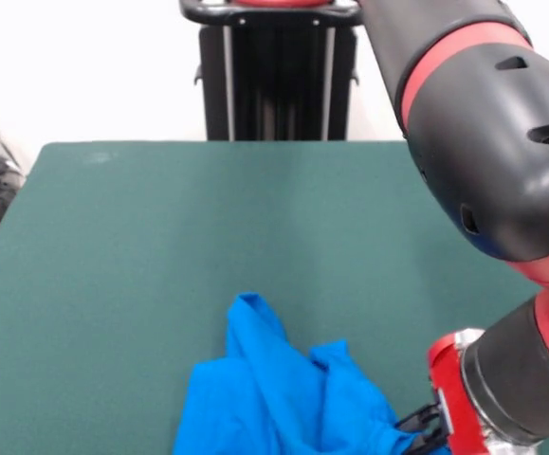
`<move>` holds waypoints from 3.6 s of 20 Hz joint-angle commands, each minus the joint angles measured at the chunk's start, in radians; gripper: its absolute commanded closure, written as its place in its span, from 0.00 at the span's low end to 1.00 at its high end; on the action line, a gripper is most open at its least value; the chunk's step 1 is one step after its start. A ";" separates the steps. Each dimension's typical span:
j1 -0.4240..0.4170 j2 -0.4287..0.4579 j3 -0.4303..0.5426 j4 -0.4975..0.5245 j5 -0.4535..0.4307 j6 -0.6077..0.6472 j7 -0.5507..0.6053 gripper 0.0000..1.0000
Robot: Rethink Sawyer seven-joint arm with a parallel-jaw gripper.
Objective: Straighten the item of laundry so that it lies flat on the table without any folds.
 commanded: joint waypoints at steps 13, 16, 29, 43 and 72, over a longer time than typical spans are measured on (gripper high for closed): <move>-0.005 -0.135 -0.230 0.136 0.562 0.218 0.170 1.00; -0.004 -0.158 -0.198 0.108 0.529 0.270 0.136 1.00; -0.034 -0.209 0.001 0.054 0.370 0.410 0.034 1.00; -0.144 -0.241 -0.020 0.190 0.670 0.367 0.088 1.00; -0.490 -0.556 -0.506 1.346 1.144 -0.544 0.334 1.00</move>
